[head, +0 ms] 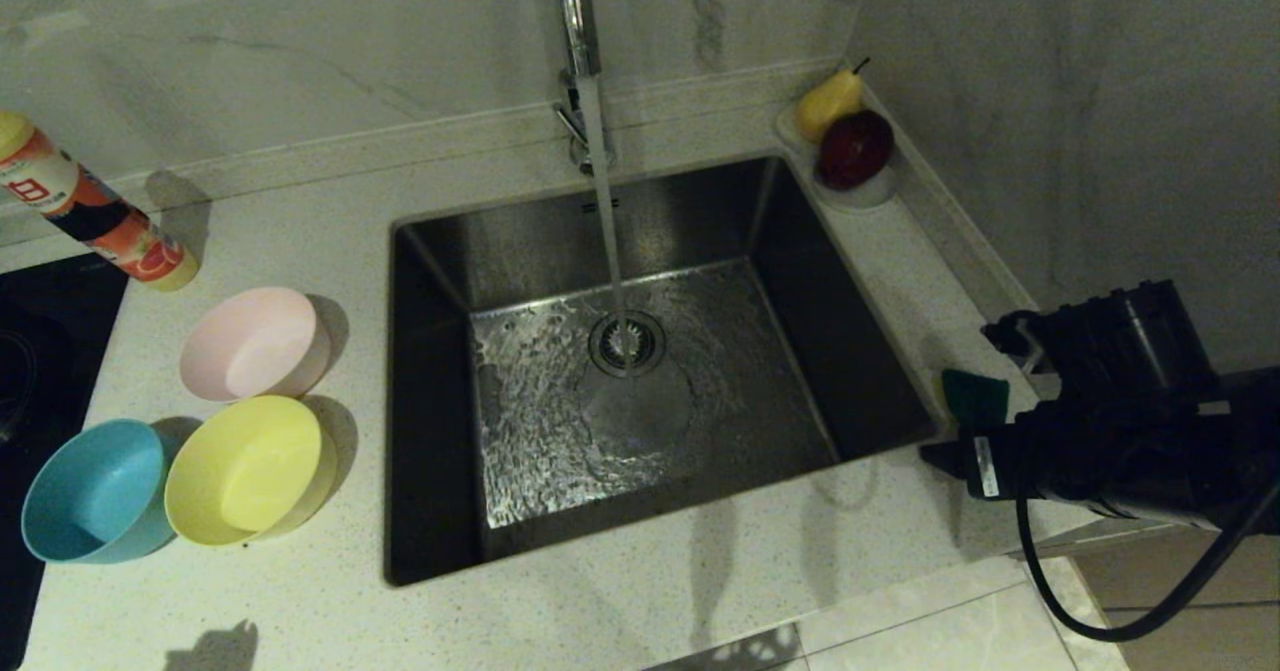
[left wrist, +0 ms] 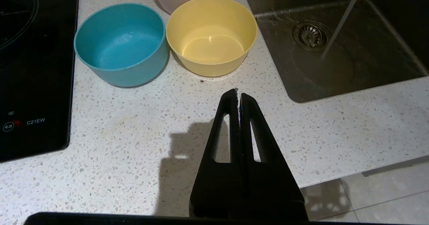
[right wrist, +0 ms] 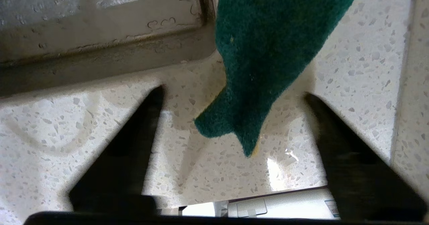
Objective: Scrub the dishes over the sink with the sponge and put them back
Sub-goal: Pick up a bowl and the sponge
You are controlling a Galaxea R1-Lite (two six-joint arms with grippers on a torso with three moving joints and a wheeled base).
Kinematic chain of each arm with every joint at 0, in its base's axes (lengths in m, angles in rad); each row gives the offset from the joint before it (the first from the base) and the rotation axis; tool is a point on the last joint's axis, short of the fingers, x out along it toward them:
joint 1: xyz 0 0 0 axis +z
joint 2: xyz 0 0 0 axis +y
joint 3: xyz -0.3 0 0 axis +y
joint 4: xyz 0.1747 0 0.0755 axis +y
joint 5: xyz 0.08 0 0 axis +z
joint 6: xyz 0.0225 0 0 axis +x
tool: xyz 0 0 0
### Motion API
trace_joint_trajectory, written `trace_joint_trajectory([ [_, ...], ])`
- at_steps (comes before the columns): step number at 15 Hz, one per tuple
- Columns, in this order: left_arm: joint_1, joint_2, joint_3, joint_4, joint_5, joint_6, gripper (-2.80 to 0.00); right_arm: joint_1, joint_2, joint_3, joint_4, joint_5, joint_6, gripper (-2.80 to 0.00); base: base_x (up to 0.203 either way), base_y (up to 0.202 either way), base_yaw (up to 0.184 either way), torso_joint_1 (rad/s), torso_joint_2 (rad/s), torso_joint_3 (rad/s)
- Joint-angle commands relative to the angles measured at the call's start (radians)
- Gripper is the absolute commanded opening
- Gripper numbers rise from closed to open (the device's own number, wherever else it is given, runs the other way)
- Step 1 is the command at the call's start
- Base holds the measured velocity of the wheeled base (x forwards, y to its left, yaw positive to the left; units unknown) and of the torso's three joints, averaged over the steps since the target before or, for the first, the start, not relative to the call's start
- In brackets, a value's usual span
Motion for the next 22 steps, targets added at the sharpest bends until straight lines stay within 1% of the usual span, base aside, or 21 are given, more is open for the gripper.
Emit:
trace_joint_trajectory([
  [1,0.0,0.0,0.04,-0.001,0.0,0.001,-2.8,-0.001,0.006,-0.002,0.0,-0.001,0.003,-2.8,0.0,0.0,0.0,0.0,0.0,0.0],
  [4,0.0,0.0,0.04,-0.001,0.0,0.001,-2.8,-0.003,0.021,0.006,0.0,0.001,0.036,-2.8,0.0,0.0,0.0,0.0,0.0,0.0],
  [9,0.0,0.0,0.04,-0.001,0.0,0.001,-2.8,-0.008,0.025,0.005,0.0,-0.001,0.036,-2.8,0.0,0.0,0.0,0.0,0.0,0.0],
  [12,0.0,0.0,0.04,-0.001,0.0,0.001,-2.8,-0.008,-0.022,0.004,0.003,-0.003,0.036,-2.8,0.0,0.0,0.0,0.0,0.0,0.0],
  [16,0.0,-0.001,0.04,-0.001,0.0,0.001,-2.8,0.004,-0.156,0.002,0.042,0.002,0.012,-2.8,0.0,0.0,0.0,0.0,0.0,0.0],
  [18,0.0,0.0,0.04,-0.001,0.0,0.001,-2.8,0.029,-0.232,0.003,0.071,0.017,-0.021,-2.8,0.0,0.0,0.0,0.0,0.0,0.0],
  [22,0.0,0.0,0.04,-0.001,0.0,0.001,-2.8,0.176,-0.349,0.003,0.106,0.029,-0.044,-2.8,0.0,0.0,0.0,0.0,0.0,0.0],
])
